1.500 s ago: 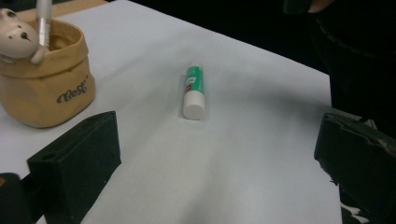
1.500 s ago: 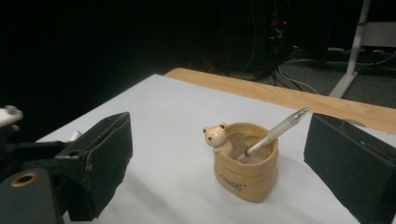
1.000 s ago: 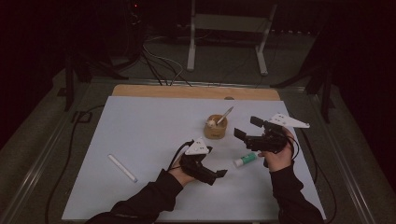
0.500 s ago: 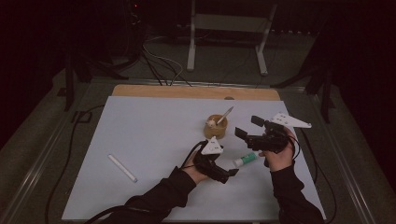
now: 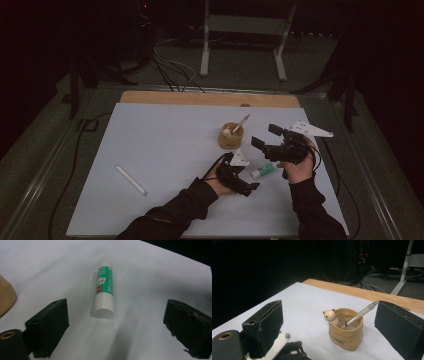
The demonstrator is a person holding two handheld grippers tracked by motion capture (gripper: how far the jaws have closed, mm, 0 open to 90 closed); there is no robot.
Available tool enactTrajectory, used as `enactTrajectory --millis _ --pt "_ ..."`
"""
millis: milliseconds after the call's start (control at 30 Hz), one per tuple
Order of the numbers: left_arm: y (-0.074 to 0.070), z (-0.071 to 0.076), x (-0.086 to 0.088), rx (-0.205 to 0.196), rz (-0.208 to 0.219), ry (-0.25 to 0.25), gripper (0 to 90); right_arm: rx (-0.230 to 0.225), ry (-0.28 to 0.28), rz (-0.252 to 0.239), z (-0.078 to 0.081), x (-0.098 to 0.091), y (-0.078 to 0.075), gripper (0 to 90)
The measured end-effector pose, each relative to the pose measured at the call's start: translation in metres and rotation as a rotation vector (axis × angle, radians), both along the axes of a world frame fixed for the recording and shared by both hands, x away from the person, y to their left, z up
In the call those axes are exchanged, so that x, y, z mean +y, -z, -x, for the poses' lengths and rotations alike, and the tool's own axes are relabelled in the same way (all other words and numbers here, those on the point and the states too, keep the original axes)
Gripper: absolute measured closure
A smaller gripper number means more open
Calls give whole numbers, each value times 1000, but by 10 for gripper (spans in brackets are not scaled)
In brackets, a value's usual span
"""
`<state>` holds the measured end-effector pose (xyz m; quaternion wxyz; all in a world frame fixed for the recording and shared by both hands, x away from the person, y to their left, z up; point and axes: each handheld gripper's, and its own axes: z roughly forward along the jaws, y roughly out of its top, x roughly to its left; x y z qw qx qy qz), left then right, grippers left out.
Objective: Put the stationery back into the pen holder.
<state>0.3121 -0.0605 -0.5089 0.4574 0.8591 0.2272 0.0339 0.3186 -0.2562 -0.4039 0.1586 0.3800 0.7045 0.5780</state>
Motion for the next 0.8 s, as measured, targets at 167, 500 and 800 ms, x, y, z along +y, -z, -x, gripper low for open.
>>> enactTrajectory --millis 167,500,800 --pt "8 -5 -6 -4 -30 -2 165 -3 -1 -2 0 0 -1 82" --pt "21 -11 -24 9 -101 -1 340 -1 0 -6 -1 -1 0 82" --pt "23 -15 -35 -23 -148 -21 505 5 -4 -9 -1 -1 1 83"
